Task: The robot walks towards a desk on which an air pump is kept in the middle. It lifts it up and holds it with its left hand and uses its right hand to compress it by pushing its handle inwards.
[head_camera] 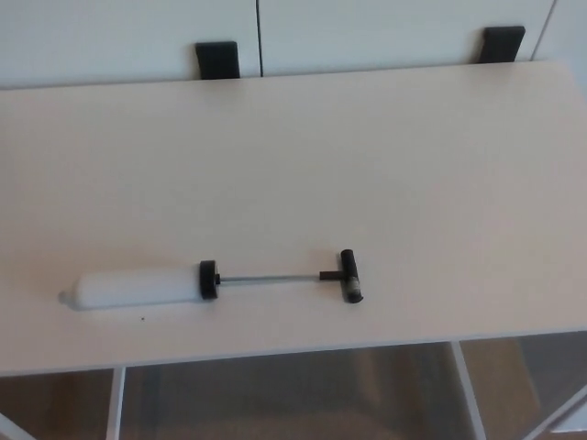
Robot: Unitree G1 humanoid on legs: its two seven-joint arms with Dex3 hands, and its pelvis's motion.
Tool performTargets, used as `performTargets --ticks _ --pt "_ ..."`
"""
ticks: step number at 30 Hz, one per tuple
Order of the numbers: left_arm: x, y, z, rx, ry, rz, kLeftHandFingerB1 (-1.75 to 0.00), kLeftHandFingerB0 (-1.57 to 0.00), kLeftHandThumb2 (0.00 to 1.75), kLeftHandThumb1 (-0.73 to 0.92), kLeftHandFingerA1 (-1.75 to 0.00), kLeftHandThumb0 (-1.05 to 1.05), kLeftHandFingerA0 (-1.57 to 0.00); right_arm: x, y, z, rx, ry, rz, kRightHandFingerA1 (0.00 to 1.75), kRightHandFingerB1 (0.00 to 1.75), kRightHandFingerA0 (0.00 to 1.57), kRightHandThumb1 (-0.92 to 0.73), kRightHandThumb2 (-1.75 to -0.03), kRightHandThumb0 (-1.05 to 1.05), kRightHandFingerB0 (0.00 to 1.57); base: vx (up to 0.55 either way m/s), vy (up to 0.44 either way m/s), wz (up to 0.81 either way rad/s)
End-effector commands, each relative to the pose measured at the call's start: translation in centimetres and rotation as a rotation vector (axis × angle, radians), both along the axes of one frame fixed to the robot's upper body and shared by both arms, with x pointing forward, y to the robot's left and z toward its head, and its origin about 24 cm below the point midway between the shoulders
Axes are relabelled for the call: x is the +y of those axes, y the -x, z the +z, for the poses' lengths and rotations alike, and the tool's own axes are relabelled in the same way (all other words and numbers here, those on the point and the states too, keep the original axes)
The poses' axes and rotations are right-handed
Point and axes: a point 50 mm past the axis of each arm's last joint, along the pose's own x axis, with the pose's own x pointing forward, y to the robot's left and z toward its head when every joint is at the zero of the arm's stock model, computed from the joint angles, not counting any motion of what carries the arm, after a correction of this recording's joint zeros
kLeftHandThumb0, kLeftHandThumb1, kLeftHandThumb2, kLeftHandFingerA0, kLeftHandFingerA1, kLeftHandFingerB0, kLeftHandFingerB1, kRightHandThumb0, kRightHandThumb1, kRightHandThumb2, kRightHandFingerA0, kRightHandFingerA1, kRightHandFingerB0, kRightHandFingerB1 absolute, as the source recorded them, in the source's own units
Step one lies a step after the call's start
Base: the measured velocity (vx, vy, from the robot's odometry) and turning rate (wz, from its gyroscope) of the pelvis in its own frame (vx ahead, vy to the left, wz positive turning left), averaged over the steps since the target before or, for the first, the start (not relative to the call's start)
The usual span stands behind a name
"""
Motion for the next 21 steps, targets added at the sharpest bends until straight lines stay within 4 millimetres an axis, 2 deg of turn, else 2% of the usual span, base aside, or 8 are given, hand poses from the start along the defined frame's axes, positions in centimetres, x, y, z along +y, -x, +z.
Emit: performTargets --ticks 1,5,6,7,8,13,16,21 --pt "4.4 3.0 2.5 -0.020 -0.204 0.389 -0.68 -0.36 0.60 0.71 -0.47 -0.12 -0.19 -0.8 -0.4 0.7 -0.037 0.049 0.030 0.54 0.42 0.71 -0.64 -0.58 -0.29 0.50 0.00 0.000 0.00" --pt "6.5 2.3 5.0 -0.086 -0.370 0.468 -0.76 -0.42 0.63 0.67 -0.47 -0.18 -0.22 -1.1 -0.9 0.9 -0.043 0.058 0.028 0.54 0.43 0.71 -0.63 -0.58 -0.29 0.51 0.00 0.000 0.00" --pt "8.0 1.3 6.6 -0.149 -0.469 0.483 -0.48 -0.03 0.96 0.52 -0.48 -0.17 -0.03 -1.2 -1.1 0.9 -0.046 0.061 0.029 0.54 0.42 0.71 -0.64 -0.58 -0.28 0.50 0.00 0.000 0.00" --pt "8.9 0.7 7.7 -0.194 -0.533 0.494 -0.48 -0.03 0.96 0.52 -0.48 -0.17 -0.03 -1.3 -1.3 1.0 -0.048 0.063 0.030 0.54 0.42 0.71 -0.64 -0.58 -0.28 0.50 0.00 0.000 0.00" --pt "9.1 -1.6 11.4 -0.365 -0.643 0.467 -0.22 -0.10 0.62 0.63 -0.42 -0.19 -0.09 -1.2 -1.5 1.0 -0.052 0.059 0.034 0.55 0.43 0.71 -0.65 -0.59 -0.27 0.50 0.00 0.000 0.00" --pt "7.0 -5.3 19.2 -0.671 -0.847 0.351 -0.27 -0.14 0.57 0.56 -0.30 -0.23 -0.13 -1.2 -1.8 0.9 -0.055 0.055 0.039 0.55 0.42 0.72 -0.67 -0.59 -0.24 0.49 0.00 0.000 0.00" --pt "2.3 -10.8 26.8 -0.939 -1.085 0.063 -0.29 -0.21 0.56 0.50 -0.28 -0.26 -0.13 -1.4 -2.3 0.9 -0.047 0.071 0.035 0.53 0.42 0.72 -0.66 -0.59 -0.25 0.50 0.00 0.000 0.00" --pt "-5.2 -17.7 31.0 -1.081 -1.363 -0.429 -0.32 -0.15 0.61 0.43 -0.34 -0.41 -0.15 -1.3 -2.8 1.0 -0.060 0.066 0.036 0.54 0.42 0.74 -0.63 -0.58 -0.27 0.49 0.00 0.000 0.00"
